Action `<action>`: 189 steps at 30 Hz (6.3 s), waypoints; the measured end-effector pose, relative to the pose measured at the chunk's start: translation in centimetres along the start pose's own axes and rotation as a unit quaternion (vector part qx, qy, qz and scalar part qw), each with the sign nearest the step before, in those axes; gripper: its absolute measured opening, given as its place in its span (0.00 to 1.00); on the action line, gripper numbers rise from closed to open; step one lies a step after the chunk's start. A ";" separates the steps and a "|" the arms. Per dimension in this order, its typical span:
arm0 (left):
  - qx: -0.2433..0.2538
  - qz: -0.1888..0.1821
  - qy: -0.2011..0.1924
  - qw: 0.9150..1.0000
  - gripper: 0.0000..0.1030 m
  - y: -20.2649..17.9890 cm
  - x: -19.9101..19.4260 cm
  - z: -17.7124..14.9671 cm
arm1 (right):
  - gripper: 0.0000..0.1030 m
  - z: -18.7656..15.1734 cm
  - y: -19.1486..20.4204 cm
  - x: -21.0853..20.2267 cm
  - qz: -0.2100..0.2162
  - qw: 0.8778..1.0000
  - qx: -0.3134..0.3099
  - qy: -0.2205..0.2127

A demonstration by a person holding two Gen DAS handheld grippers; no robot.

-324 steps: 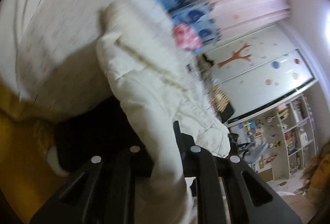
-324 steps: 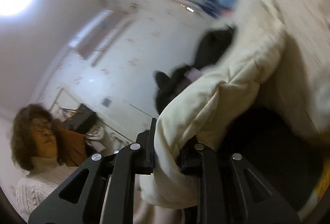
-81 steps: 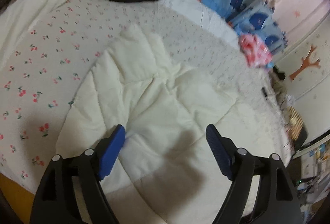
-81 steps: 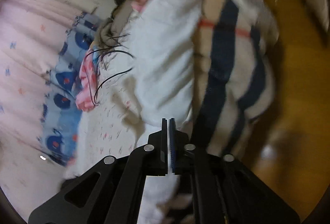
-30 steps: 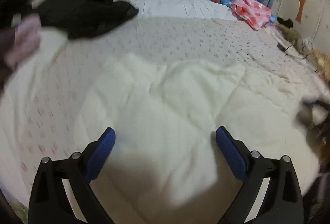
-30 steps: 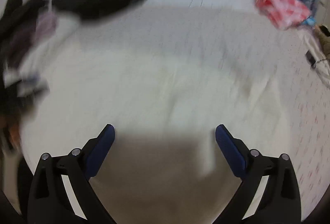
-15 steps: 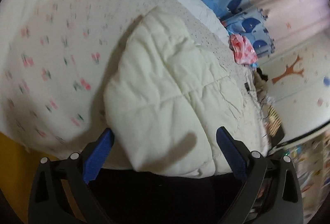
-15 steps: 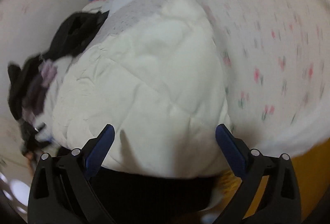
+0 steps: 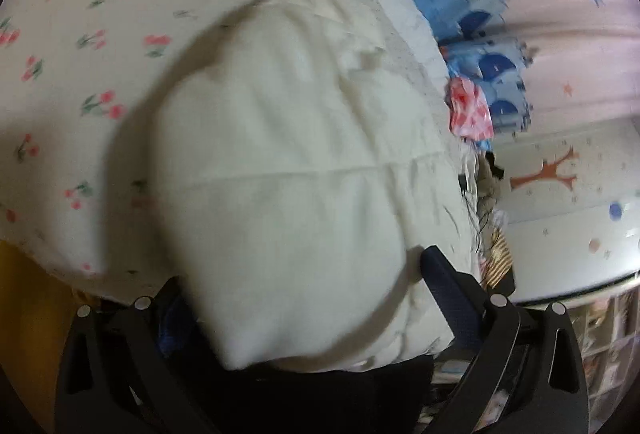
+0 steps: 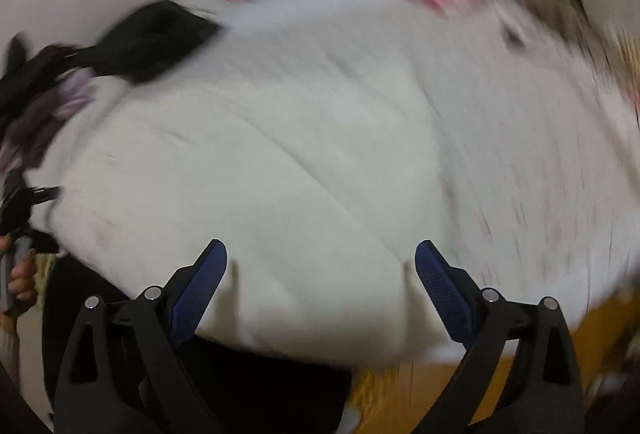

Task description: Fold large clothes

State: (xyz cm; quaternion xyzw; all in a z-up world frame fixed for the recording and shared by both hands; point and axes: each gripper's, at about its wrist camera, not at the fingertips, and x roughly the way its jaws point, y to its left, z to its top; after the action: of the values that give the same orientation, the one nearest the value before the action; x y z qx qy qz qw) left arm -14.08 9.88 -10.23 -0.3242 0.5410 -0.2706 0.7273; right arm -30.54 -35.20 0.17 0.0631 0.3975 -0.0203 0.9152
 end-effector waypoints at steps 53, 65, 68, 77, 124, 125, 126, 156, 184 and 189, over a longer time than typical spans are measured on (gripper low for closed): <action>0.060 0.044 -0.098 0.992 0.89 -3.5 -0.8 2.8 | 0.94 7.0 10.5 19.8 0.004 0.979 -0.134 0.151; 0.172 0.100 -0.123 0.972 0.84 -10.8 -0.4 2.2 | 0.94 7.4 8.3 16.5 0.048 0.990 -0.106 0.077; 0.182 0.106 -0.122 0.970 0.82 -11.7 -0.4 2.2 | 0.94 6.8 8.0 17.3 0.036 0.988 -0.119 0.094; 0.206 0.040 -0.121 0.970 0.33 -14.6 -0.7 2.5 | 0.94 5.8 8.0 15.5 0.036 0.989 -0.124 0.070; 0.413 -0.038 0.156 0.896 0.37 -31.1 24.6 -9.2 | 0.94 5.5 -16.4 8.6 0.079 0.990 0.072 0.087; 0.409 -0.043 0.162 0.897 0.37 -30.9 24.4 -9.0 | 0.94 4.1 -16.1 10.5 0.073 0.989 0.063 0.109; 0.404 -0.042 0.177 0.897 0.37 -30.6 24.2 -8.6 | 0.94 2.7 -16.6 10.8 0.103 0.988 0.080 0.078; 0.359 0.032 0.031 0.932 0.83 -26.6 16.2 -3.8 | 0.95 1.1 -17.4 8.3 0.251 0.941 0.220 0.046; 0.376 0.101 0.017 0.921 0.93 -22.7 16.6 -4.2 | 0.94 -0.4 -16.3 9.7 0.148 0.958 0.230 0.087; 0.375 0.071 0.043 0.923 0.92 -22.4 16.7 -3.8 | 0.95 0.9 -14.6 11.6 0.180 0.952 0.234 0.086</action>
State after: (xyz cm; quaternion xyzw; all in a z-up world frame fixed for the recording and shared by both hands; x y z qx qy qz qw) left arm -14.24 -17.66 -4.07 0.0240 0.4524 -0.4153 0.7888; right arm -23.22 -49.61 -9.11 0.3475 0.4405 0.0581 0.8257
